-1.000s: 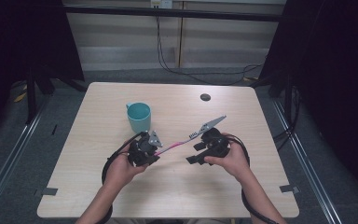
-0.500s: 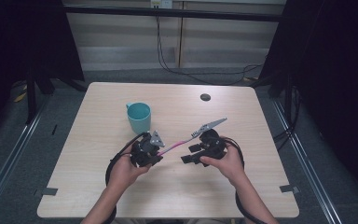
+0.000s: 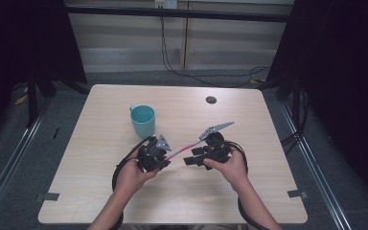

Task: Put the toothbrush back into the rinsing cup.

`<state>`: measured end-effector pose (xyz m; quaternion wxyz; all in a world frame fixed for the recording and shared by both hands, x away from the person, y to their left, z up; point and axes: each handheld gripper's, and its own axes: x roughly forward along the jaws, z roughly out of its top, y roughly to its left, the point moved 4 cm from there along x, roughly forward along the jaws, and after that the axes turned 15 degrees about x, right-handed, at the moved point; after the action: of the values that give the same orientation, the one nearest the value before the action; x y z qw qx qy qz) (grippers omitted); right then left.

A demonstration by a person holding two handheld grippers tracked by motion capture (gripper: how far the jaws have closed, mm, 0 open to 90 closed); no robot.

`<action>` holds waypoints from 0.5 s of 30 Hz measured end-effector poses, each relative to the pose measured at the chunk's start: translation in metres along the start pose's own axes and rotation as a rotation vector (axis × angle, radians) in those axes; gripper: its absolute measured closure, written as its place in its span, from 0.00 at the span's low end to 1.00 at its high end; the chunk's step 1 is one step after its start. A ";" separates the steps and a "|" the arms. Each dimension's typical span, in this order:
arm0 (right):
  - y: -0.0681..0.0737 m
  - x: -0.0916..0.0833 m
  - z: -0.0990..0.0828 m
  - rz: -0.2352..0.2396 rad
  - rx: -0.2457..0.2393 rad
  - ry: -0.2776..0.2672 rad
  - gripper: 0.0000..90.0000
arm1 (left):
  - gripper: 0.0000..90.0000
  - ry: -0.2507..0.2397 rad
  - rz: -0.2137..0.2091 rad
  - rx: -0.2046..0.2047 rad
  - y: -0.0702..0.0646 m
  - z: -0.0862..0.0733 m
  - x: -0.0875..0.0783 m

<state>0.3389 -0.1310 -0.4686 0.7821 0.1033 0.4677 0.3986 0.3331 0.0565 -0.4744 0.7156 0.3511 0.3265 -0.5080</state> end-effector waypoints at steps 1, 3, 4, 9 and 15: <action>0.000 0.000 0.001 0.001 0.009 -0.009 0.43 | 0.90 -0.005 0.001 -0.001 0.000 0.001 0.001; 0.000 0.001 0.001 0.014 0.019 -0.012 0.43 | 0.90 -0.008 0.001 -0.002 -0.001 0.002 0.001; -0.001 0.002 0.001 0.011 0.018 -0.011 0.43 | 0.90 -0.010 0.002 -0.003 -0.002 0.002 0.001; 0.001 0.002 0.002 0.027 0.022 -0.025 0.45 | 0.90 -0.013 0.004 -0.014 -0.002 0.003 0.003; 0.004 0.002 0.006 0.060 0.047 -0.059 0.46 | 0.90 -0.037 -0.001 -0.040 -0.005 0.003 0.004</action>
<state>0.3420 -0.1254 -0.4647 0.7804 0.1475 0.4505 0.4077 0.3303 0.0506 -0.4770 0.7280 0.3272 0.3237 -0.5081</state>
